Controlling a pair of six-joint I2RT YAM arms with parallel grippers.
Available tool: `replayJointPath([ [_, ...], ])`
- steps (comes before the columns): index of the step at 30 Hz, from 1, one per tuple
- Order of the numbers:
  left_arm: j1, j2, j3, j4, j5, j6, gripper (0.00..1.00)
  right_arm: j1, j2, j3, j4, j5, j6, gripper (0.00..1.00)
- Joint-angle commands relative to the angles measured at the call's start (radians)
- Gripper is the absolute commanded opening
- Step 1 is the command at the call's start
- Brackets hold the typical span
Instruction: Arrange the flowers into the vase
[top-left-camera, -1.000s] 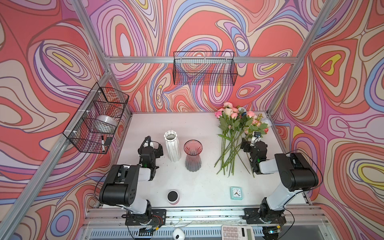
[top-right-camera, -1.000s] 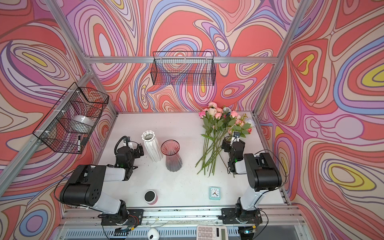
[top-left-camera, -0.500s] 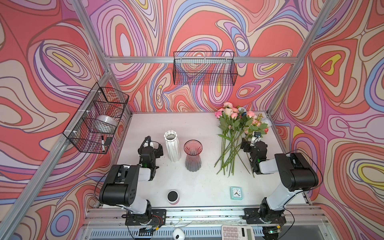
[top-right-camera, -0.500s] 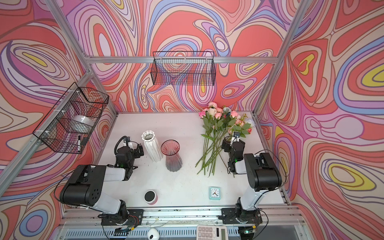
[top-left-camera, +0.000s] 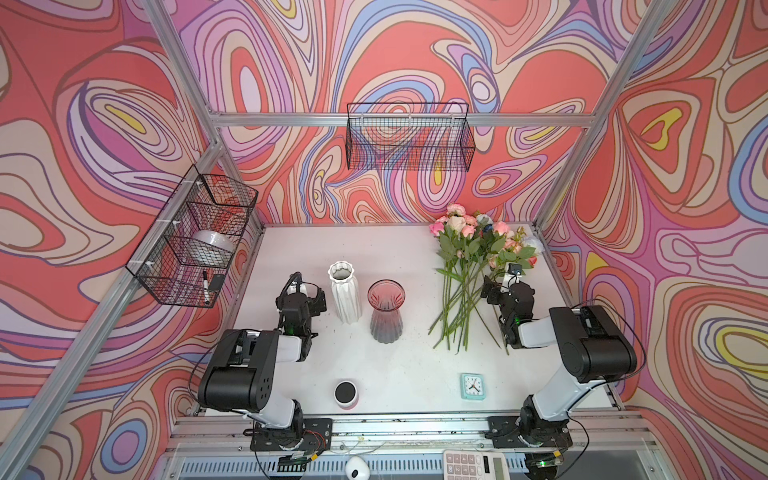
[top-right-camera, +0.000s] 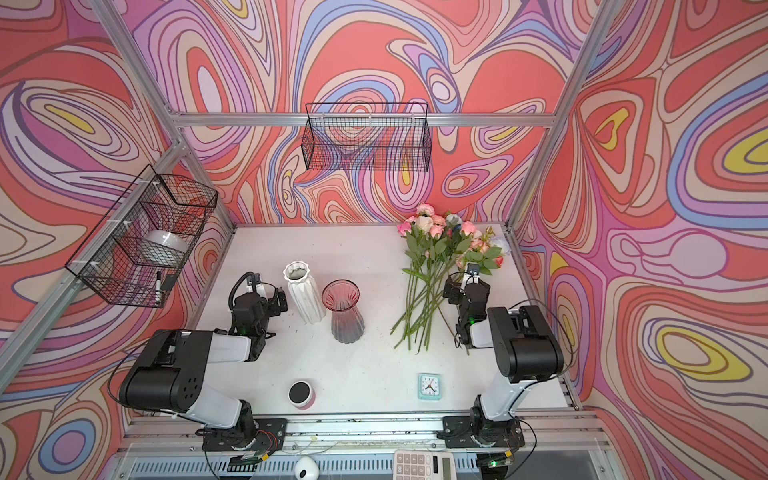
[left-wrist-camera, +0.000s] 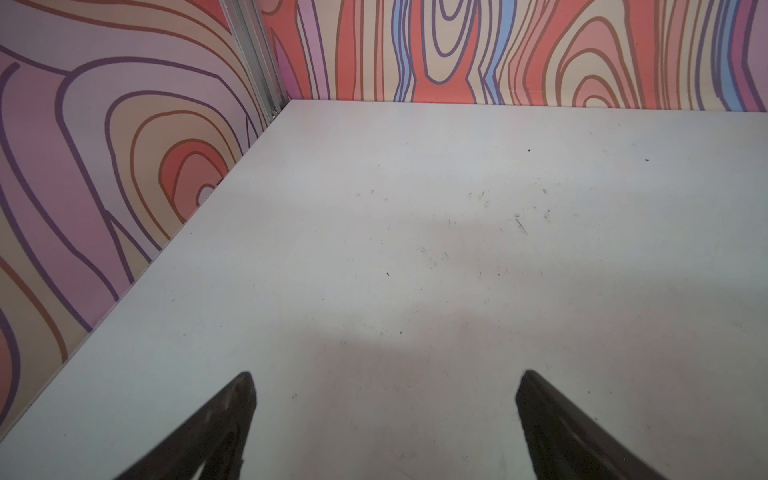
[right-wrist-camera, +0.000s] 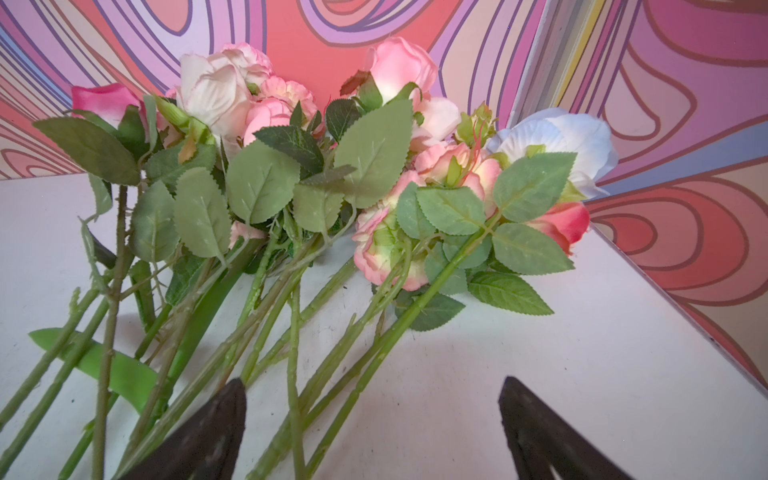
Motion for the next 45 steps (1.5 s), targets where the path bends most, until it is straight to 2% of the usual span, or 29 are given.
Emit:
replayJointPath([
  [1, 0.001, 0.005, 0.009, 0.013, -0.008, 0.012, 1.00, -0.003, 0.004, 0.012, -0.010, -0.005, -0.007, 0.98],
  [6, 0.000, 0.000, 0.007, 0.014, -0.010, 0.016, 1.00, -0.019, 0.000, 0.007, -0.007, -0.045, 0.009, 0.98],
  [7, 0.000, -0.014, 0.012, 0.000, -0.046, 0.002, 1.00, -0.025, -0.008, 0.001, 0.004, -0.038, 0.018, 0.98],
  [9, 0.006, -0.048, 0.005, -0.045, -0.037, -0.013, 1.00, -0.027, -0.054, 0.008, -0.053, -0.022, 0.022, 0.99],
  [11, 0.006, -0.043, -0.027, 0.039, -0.026, 0.000, 1.00, -0.025, -0.094, 0.050, -0.157, -0.038, 0.008, 0.98],
  [13, 0.006, -0.060, -0.043, 0.044, -0.029, -0.007, 1.00, -0.026, -0.112, 0.083, -0.233, -0.035, 0.009, 0.98],
  [18, 0.006, -0.068, -0.079, 0.114, -0.031, -0.003, 1.00, -0.026, -0.161, 0.108, -0.318, -0.002, 0.027, 0.98],
  [20, 0.006, -0.119, -0.055, 0.027, -0.081, -0.021, 1.00, -0.026, -0.180, 0.124, -0.365, 0.013, 0.042, 0.98],
  [23, 0.022, -0.215, 0.047, -0.246, -0.134, -0.067, 1.00, -0.026, -0.204, 0.156, -0.444, 0.075, 0.101, 0.98],
  [25, 0.026, -0.251, 0.096, -0.335, -0.172, -0.075, 1.00, -0.025, -0.216, 0.179, -0.492, 0.146, 0.165, 0.98],
  [28, 0.026, -0.311, 0.135, -0.388, -0.255, -0.113, 1.00, -0.026, -0.206, 0.265, -0.671, 0.344, 0.367, 0.99],
  [30, 0.026, -0.349, 0.149, -0.392, -0.300, -0.168, 1.00, -0.026, -0.191, 0.337, -0.818, 0.379, 0.481, 0.98],
  [32, 0.026, -0.388, 0.152, -0.410, -0.329, -0.238, 1.00, -0.026, -0.159, 0.461, -1.125, 0.440, 0.720, 0.98],
  [33, 0.027, -0.415, 0.193, -0.488, -0.362, -0.343, 1.00, -0.029, -0.133, 0.512, -1.217, 0.424, 0.747, 0.98],
  [34, 0.029, -0.438, 0.214, -0.603, -0.409, -0.474, 1.00, -0.032, -0.112, 0.543, -1.223, 0.373, 0.693, 0.98],
  [35, 0.039, -0.457, 0.233, -0.680, -0.417, -0.538, 1.00, -0.032, -0.094, 0.565, -1.232, 0.337, 0.663, 0.98],
  [37, 0.088, -0.481, 0.289, -0.830, -0.291, -0.594, 1.00, -0.032, -0.098, 0.547, -1.190, 0.278, 0.649, 0.98],
  [41, 0.096, -0.479, 0.357, -0.966, -0.243, -0.688, 1.00, -0.032, -0.215, 0.379, -0.956, 0.195, 0.648, 0.98],
  [43, 0.096, -0.498, 0.357, -0.944, -0.160, -0.669, 1.00, -0.033, -0.274, 0.340, -0.894, 0.106, 0.605, 0.98],
  [45, 0.096, -0.531, 0.352, -0.923, -0.082, -0.678, 1.00, -0.030, -0.298, 0.368, -0.948, 0.012, 0.564, 0.98],
])
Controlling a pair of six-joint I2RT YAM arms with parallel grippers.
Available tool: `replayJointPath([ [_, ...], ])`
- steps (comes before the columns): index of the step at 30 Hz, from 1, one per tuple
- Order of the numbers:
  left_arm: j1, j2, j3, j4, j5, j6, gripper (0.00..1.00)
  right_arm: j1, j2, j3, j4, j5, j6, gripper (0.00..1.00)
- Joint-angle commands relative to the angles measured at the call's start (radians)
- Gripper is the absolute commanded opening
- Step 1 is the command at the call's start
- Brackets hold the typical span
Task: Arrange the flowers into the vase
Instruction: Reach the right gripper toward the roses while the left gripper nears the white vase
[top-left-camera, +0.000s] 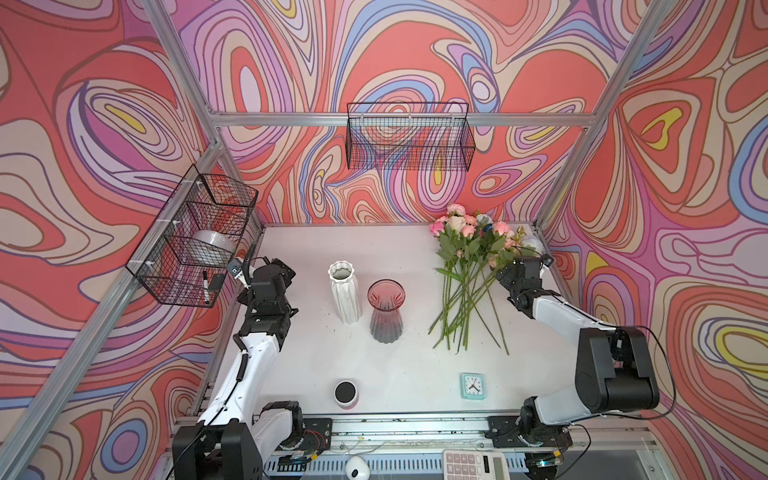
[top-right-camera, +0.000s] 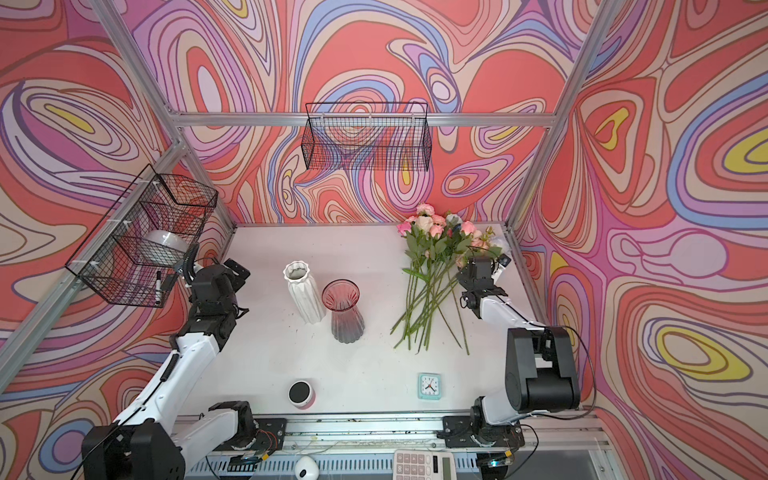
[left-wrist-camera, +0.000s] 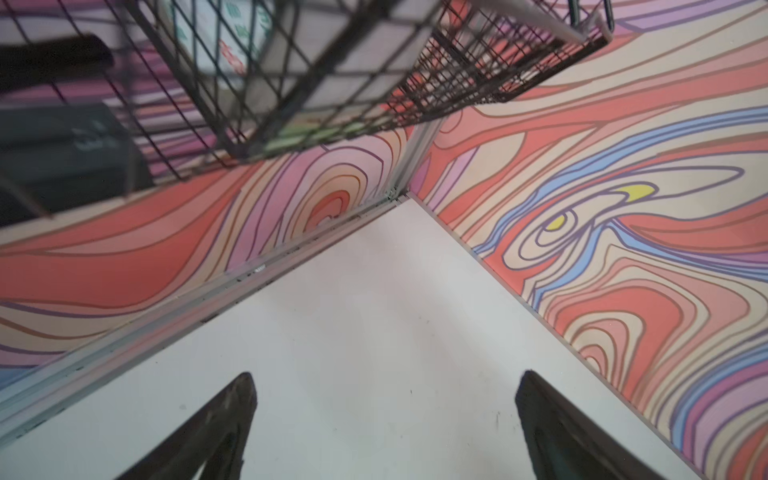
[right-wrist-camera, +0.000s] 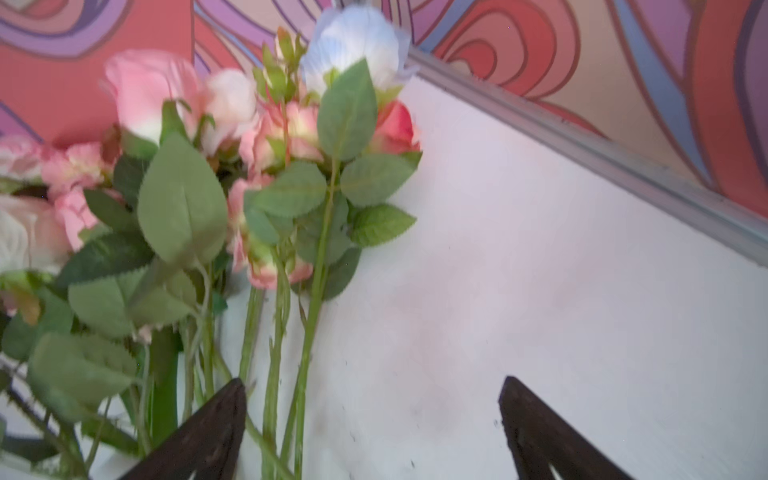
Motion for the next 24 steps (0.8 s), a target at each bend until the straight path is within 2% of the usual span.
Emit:
replayJointPath([
  [1, 0.002, -0.065, 0.003, -0.071, 0.158, -0.087, 1.00, -0.003, -0.073, 0.037, 0.030, -0.211, -0.062, 0.98],
  [5, 0.001, -0.169, -0.017, -0.051, 0.297, -0.144, 1.00, 0.014, -0.138, -0.015, 0.075, -0.404, -0.083, 0.94],
  [8, 0.001, -0.218, -0.013, -0.076, 0.425, -0.158, 1.00, 0.064, -0.192, -0.043, 0.070, -0.440, -0.091, 0.94],
  [13, -0.011, -0.256, 0.030, -0.248, 0.578, -0.146, 0.98, 0.212, -0.227, -0.021, 0.008, -0.463, -0.145, 0.94],
  [19, -0.070, -0.373, 0.004, -0.365, 0.655, -0.133, 0.91, 0.442, -0.247, 0.040, -0.054, -0.442, -0.206, 0.91],
  [24, -0.128, -0.442, 0.064, -0.580, 0.618, -0.084, 0.90, 0.538, -0.295, 0.051, -0.071, -0.388, -0.222, 0.91],
])
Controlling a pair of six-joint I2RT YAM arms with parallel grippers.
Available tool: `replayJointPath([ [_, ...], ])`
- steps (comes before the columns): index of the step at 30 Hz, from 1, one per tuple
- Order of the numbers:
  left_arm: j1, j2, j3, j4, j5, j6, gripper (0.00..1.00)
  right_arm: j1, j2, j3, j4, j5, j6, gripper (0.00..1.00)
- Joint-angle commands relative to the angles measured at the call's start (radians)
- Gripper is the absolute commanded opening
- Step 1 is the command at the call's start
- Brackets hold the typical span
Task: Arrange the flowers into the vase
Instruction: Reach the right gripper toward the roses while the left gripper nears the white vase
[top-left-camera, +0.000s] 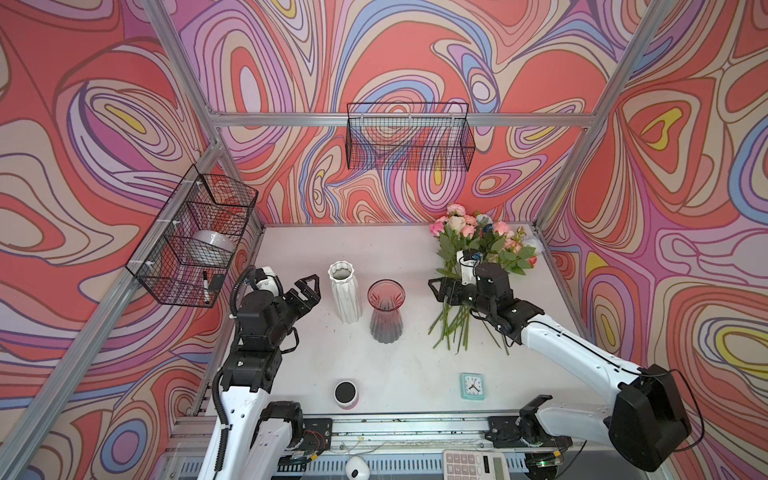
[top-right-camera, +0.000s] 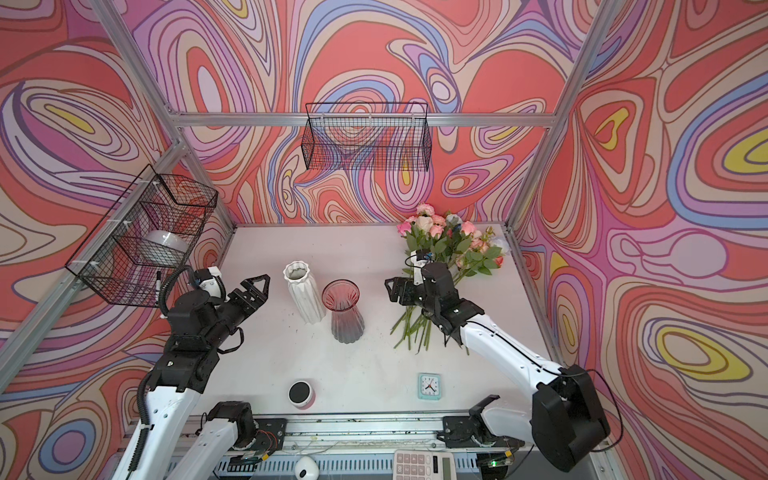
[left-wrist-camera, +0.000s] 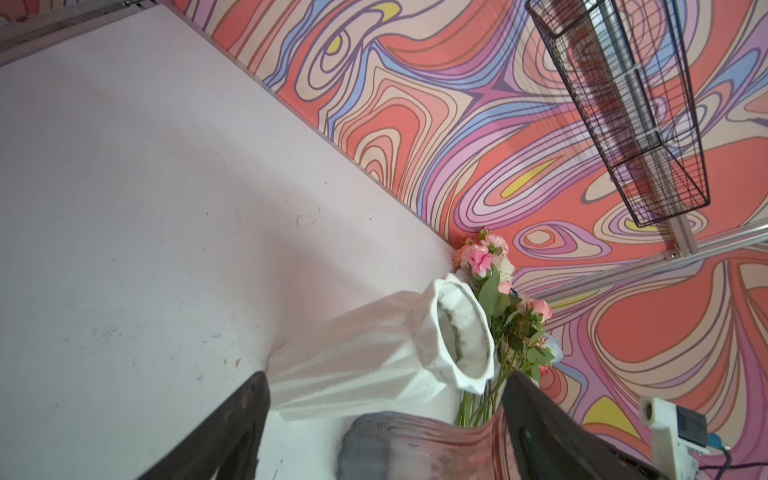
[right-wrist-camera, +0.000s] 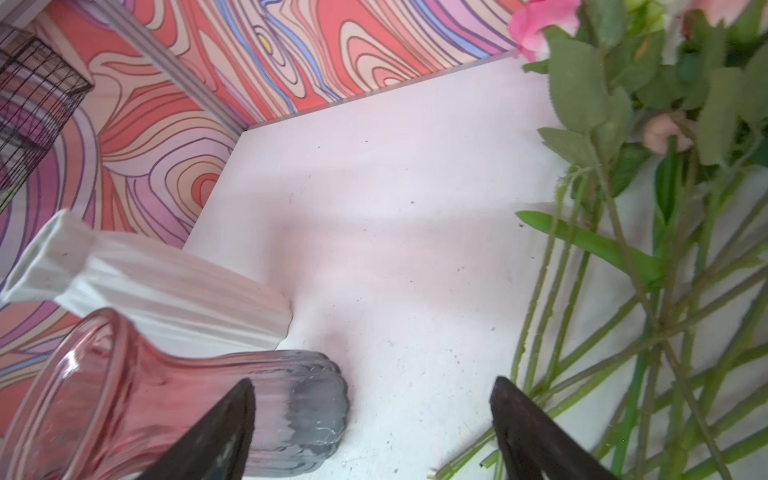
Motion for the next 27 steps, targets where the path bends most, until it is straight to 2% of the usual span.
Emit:
replayJointPath([
  [1, -0.042, -0.045, 0.033, -0.212, 0.008, 0.029, 0.90, 0.030, -0.056, 0.028, -0.031, 0.052, -0.027, 0.91],
  [3, -0.072, -0.066, 0.001, -0.252, 0.004, 0.012, 0.89, 0.035, -0.068, 0.025, -0.031, 0.064, -0.019, 0.91],
  [6, -0.149, -0.086, -0.096, -0.224, -0.032, -0.031, 0.89, 0.037, -0.075, 0.022, -0.028, 0.075, -0.009, 0.91],
  [12, -0.322, 0.018, -0.297, 0.015, -0.096, -0.078, 0.90, 0.039, -0.071, 0.034, -0.033, 0.078, 0.005, 0.91],
  [19, -0.336, 0.329, -0.373, 0.329, -0.100, -0.062, 0.89, 0.039, -0.101, 0.034, -0.050, 0.086, -0.003, 0.92],
  [23, -0.335, 0.438, -0.402, 0.506, -0.146, -0.063, 0.79, 0.039, -0.120, 0.036, -0.064, 0.089, -0.009, 0.92],
  [27, -0.334, 0.509, -0.383, 0.584, -0.206, -0.026, 0.72, 0.039, -0.133, 0.038, -0.073, 0.096, -0.013, 0.92],
])
